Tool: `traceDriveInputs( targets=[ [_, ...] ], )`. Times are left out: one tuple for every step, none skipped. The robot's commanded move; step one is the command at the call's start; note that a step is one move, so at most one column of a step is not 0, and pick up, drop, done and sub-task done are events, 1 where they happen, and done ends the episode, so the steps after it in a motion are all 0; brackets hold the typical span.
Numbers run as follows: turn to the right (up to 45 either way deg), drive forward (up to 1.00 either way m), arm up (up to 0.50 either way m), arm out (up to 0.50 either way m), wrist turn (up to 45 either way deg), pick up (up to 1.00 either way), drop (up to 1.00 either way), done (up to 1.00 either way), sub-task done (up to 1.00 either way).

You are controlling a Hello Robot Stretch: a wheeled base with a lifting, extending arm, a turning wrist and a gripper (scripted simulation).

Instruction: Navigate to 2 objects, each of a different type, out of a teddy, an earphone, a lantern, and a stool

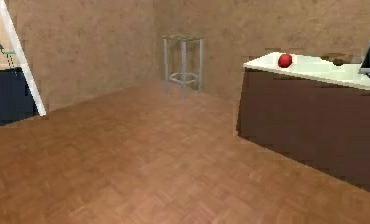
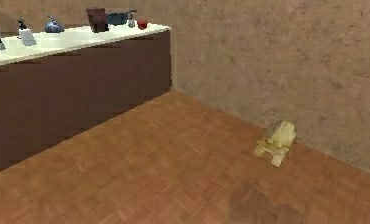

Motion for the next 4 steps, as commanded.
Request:
traceDriveInputs(
  targets=[
    [0.0,1.0,0.0,0.0,0.0,0.0,0.0,0.0,0.0],
    [0.0,0.9,0.0,0.0,0.0,0.0,0.0,0.0,0.0],
    [12.0,0.0,0.0,0.0,0.0,0.0,0.0,0.0,0.0],
    [0.0,0.6,0.0,0.0,0.0,0.0,0.0,0.0,0.0]
  ],
)
